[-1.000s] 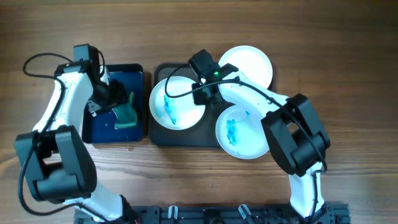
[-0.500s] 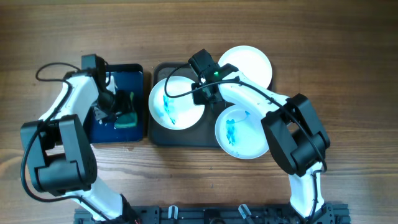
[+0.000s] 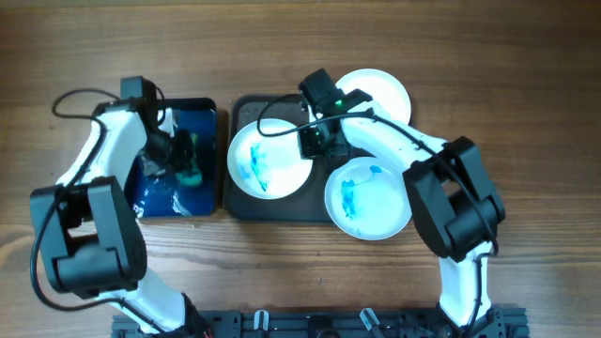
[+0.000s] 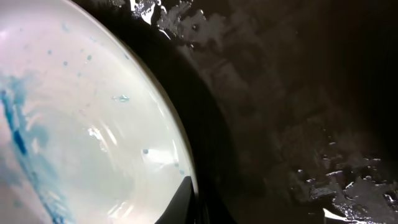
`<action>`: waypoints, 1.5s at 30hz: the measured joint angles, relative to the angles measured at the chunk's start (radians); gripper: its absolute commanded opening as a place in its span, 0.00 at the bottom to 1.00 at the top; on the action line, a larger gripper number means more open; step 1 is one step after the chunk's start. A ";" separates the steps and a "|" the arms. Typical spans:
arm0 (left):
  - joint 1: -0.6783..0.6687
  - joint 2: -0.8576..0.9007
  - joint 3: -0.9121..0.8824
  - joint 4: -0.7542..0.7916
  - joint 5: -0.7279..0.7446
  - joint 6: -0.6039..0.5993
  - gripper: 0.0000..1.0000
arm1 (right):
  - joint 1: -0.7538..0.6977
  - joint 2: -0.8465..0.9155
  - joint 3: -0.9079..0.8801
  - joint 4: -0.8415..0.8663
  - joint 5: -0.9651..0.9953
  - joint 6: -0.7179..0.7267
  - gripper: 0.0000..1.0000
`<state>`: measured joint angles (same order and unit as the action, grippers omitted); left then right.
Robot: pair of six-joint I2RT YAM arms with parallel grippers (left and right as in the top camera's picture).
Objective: Clean dirty plates on tray and stack at the side
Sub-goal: 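Grasp the green sponge from the blue tray with left gripper, then scrub the left plate with the sponge while right gripper holds it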
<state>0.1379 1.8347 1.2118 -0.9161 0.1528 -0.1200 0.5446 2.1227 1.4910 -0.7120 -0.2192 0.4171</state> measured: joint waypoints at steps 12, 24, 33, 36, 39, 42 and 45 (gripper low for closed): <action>-0.331 -0.066 0.116 0.062 0.003 -0.178 0.04 | -0.077 0.000 0.000 -0.028 -0.044 -0.026 0.04; -0.413 0.172 0.118 0.115 0.091 -0.313 0.04 | -0.077 0.000 0.000 -0.028 -0.033 -0.030 0.04; -0.443 0.229 0.137 0.125 0.349 -0.167 0.04 | -0.077 0.000 0.000 -0.029 -0.019 -0.031 0.04; -0.450 0.242 0.137 0.116 0.402 -0.122 0.04 | -0.077 0.000 0.000 -0.029 -0.019 -0.035 0.05; -0.442 0.241 0.138 0.098 0.345 -0.160 0.04 | -0.077 0.000 0.000 -0.029 -0.019 -0.038 0.04; -0.443 0.220 0.150 0.067 0.194 -0.283 0.04 | -0.077 0.000 0.000 -0.029 -0.019 -0.038 0.05; -0.441 0.211 0.158 0.045 0.090 -0.383 0.04 | -0.077 0.000 0.000 -0.029 -0.016 -0.038 0.04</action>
<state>-0.3031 2.0453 1.3697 -0.8711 0.2424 -0.5034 0.4675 2.1227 1.4910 -0.7406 -0.2356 0.3794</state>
